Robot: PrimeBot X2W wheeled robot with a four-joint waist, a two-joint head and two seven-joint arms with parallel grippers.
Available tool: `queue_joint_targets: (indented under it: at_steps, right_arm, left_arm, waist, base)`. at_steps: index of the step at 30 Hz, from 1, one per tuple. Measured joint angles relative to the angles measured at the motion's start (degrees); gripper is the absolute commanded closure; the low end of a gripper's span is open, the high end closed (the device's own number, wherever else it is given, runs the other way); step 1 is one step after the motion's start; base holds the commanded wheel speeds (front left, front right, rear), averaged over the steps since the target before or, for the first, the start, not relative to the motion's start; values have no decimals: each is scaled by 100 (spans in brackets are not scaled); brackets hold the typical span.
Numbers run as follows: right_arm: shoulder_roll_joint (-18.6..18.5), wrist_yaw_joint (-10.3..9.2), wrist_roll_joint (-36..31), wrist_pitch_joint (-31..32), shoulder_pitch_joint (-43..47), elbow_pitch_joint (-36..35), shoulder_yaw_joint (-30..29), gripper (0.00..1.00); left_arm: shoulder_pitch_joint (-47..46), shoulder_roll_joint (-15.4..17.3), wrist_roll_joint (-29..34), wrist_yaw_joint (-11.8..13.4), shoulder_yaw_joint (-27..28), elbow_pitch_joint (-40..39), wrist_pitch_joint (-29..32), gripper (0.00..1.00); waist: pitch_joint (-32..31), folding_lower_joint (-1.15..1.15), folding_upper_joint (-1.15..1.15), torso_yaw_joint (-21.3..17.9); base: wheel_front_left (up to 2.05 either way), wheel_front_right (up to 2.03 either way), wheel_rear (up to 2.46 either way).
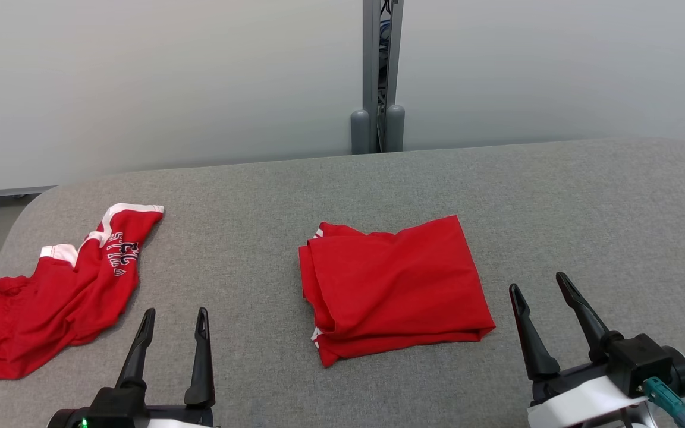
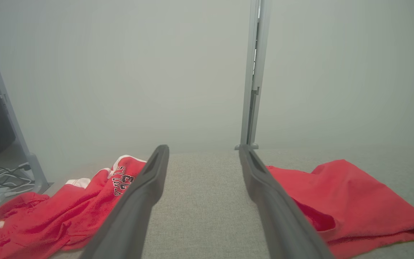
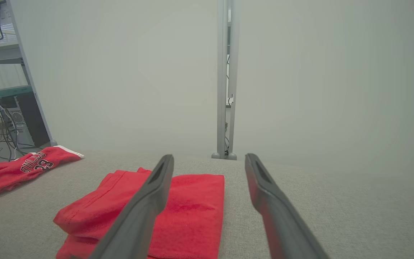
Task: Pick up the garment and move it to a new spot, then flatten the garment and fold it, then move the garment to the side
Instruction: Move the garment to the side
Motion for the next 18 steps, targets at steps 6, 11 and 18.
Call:
queue_joint_targets:
  at_steps: [6, 11, 18]
  right_arm:
    - [0, 0, 58, 1, 0, 60, -38, 0]
    - [-1, 0, 210, 0, -16, 182, -43, 0]
    - [14, 0, 1071, 1, -576, 1082, 301, 0]
  left_arm:
    - [-7, -3, 9, -3, -1, 4, 0, 0]
    - [-8, -5, -51, 56, 8, 9, 0, 0]
    - [-98, -5, 133, 163, -26, 56, 0, 0]
  waist:
    - [-5, 0, 0, 4]
    - [-7, 0, 0, 10]
    - [169, 0, 0, 14]
  base:
    - [0, 0, 0]
    - [0, 0, 0]
    - [0, 0, 0]
